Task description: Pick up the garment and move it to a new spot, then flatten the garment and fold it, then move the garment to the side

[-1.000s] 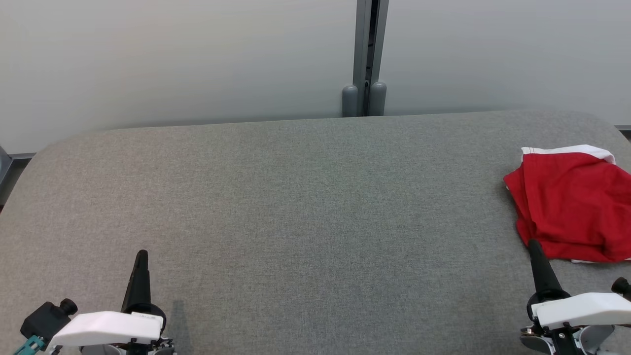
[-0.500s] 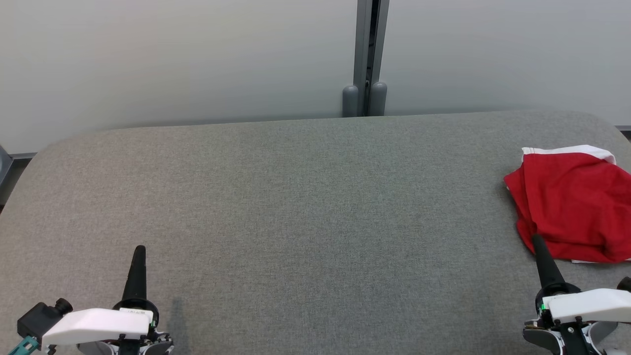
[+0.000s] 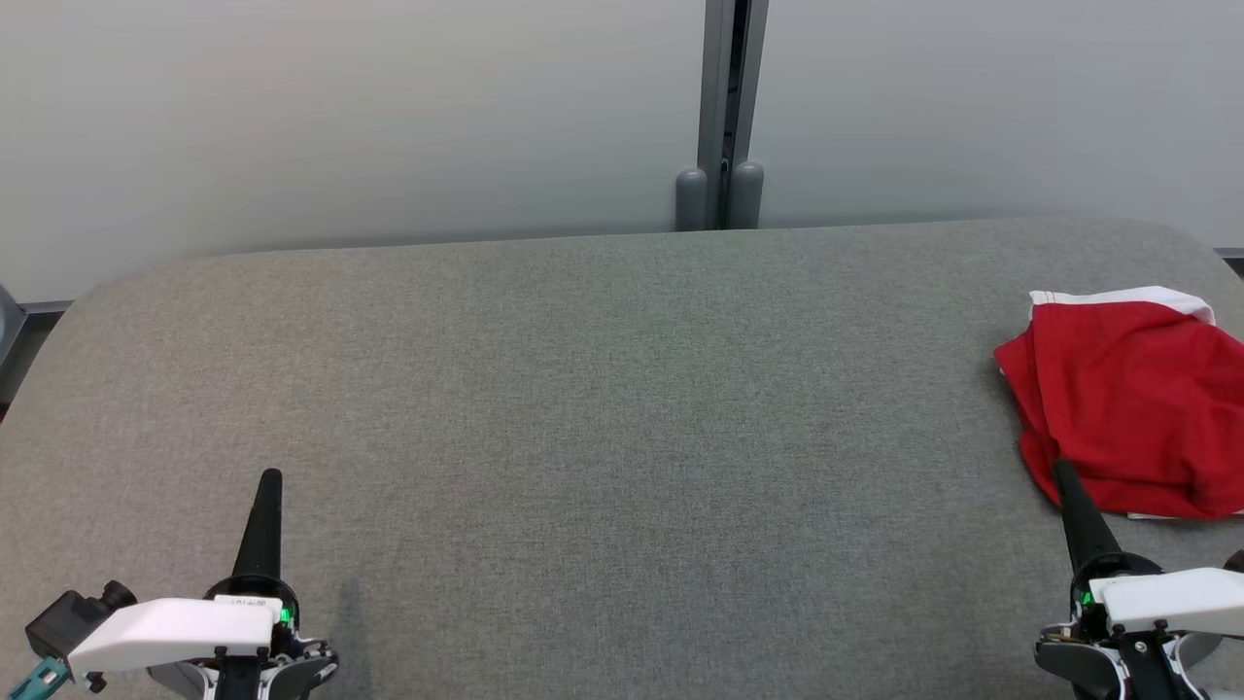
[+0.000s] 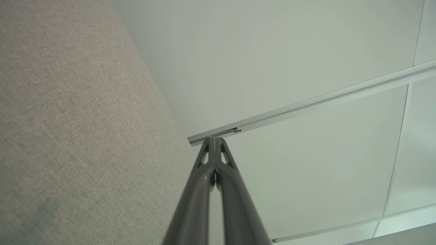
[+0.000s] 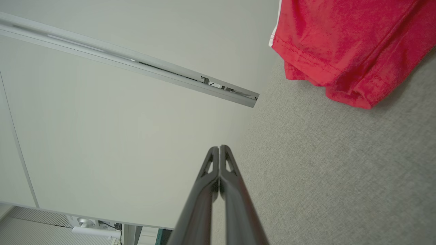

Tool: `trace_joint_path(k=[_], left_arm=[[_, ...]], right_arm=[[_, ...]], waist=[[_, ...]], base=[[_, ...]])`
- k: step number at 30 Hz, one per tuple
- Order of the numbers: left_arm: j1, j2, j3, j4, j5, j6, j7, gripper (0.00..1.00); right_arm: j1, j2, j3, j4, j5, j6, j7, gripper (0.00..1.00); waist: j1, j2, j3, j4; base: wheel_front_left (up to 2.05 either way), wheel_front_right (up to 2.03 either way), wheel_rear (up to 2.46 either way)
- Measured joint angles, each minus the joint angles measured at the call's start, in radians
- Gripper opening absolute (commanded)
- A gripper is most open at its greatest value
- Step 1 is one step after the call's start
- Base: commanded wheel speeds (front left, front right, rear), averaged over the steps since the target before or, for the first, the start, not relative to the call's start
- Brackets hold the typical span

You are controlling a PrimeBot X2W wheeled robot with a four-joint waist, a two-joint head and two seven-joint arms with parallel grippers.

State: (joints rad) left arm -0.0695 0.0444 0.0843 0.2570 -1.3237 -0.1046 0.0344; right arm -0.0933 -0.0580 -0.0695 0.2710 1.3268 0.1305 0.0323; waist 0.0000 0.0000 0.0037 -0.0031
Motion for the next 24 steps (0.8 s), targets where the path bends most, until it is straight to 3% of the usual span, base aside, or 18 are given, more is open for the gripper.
trace_joint_path(k=[24], left_arm=[[-0.019,0.002,0.017,-0.006,-0.175,-0.015,0.049,0.00]], right_arm=[[-0.005,0.006,-0.026,-0.015,0.173,0.000,0.048,0.00]], waist=[[0.0000,0.0000,0.000,0.002]], base=[[0.00,0.00,0.00]])
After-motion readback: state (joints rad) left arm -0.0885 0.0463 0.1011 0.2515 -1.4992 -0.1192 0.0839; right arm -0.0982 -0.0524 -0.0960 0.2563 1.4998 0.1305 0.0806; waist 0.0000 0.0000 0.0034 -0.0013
